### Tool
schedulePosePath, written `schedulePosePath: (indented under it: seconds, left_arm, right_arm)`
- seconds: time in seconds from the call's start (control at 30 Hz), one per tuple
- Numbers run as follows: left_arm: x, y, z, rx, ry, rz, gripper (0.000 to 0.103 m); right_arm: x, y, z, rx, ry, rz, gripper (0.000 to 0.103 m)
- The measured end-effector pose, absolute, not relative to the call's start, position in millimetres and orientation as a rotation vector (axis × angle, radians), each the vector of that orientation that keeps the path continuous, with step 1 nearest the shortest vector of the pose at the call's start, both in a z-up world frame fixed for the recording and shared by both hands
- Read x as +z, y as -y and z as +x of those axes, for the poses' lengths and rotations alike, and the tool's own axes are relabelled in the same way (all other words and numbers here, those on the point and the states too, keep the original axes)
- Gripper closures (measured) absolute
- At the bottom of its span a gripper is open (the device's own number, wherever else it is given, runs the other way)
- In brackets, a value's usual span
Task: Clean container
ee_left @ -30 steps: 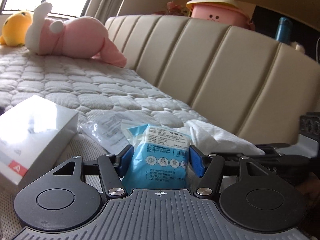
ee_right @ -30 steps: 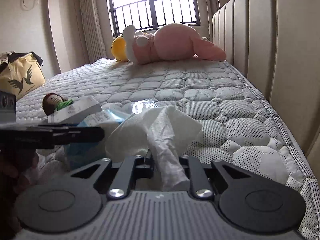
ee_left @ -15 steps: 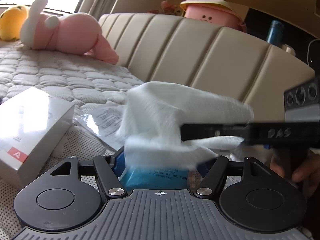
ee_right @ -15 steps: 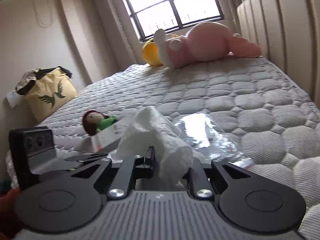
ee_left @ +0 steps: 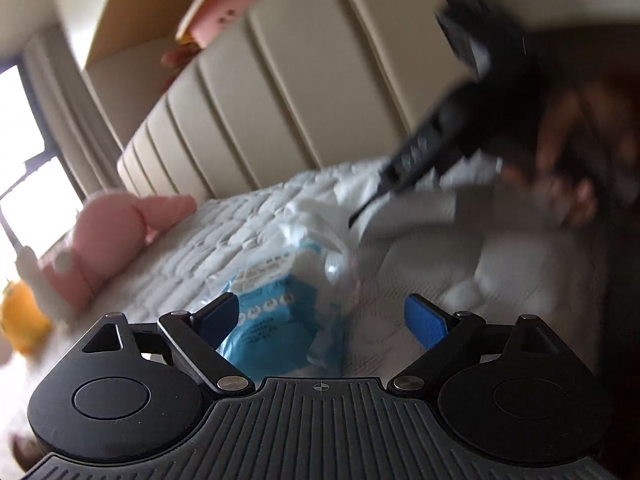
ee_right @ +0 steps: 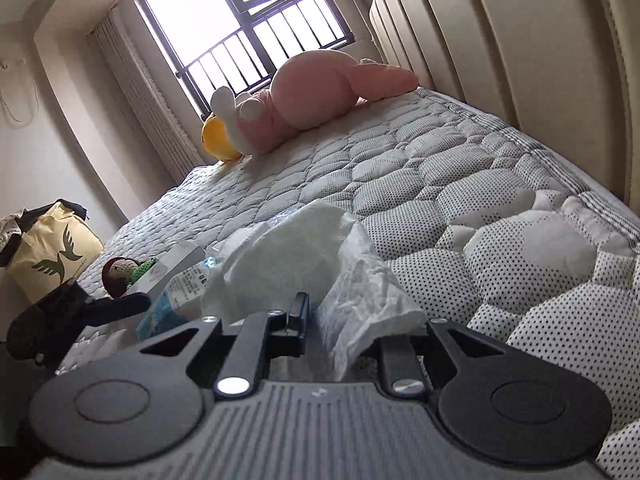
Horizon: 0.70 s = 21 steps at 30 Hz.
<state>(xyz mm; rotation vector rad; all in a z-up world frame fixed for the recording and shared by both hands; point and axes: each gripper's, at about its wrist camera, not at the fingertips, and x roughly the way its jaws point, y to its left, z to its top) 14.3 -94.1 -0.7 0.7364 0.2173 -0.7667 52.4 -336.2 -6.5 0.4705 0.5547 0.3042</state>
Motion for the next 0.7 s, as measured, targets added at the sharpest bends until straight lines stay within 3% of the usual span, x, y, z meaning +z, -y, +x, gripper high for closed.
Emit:
schedulePosePath:
  seconds: [0.1, 0.17, 0.3, 0.5, 0.6, 0.7]
  left_arm:
    - [-8, 101, 27, -0.768, -0.201, 0.759, 0.008]
    - [-5, 101, 42, -0.755, -0.227, 0.728, 0.016]
    - [4, 56, 93, -0.766, -0.441, 0.23, 0.032]
    - [1, -13, 148, -0.802, -0.692, -0.523, 0.037]
    - [-16, -29, 149, -0.869, -0.766, -0.77, 0.038]
    - [-32, -36, 148, -0.85, -0.78, -0.827, 0.04]
  right_arm:
    - [-7, 336, 47, 0.307, -0.543, 0.467, 0.082]
    - [-6, 340, 44, 0.297, -0.534, 0.468, 0.082]
    - [-4, 351, 38, 0.272, -0.511, 0.514, 0.082]
    - [6, 350, 34, 0.266, -0.475, 0.532, 0.082]
    - [21, 340, 34, 0.284, -0.439, 0.506, 0.082]
    - [34, 327, 35, 0.34, -0.421, 0.508, 0.083]
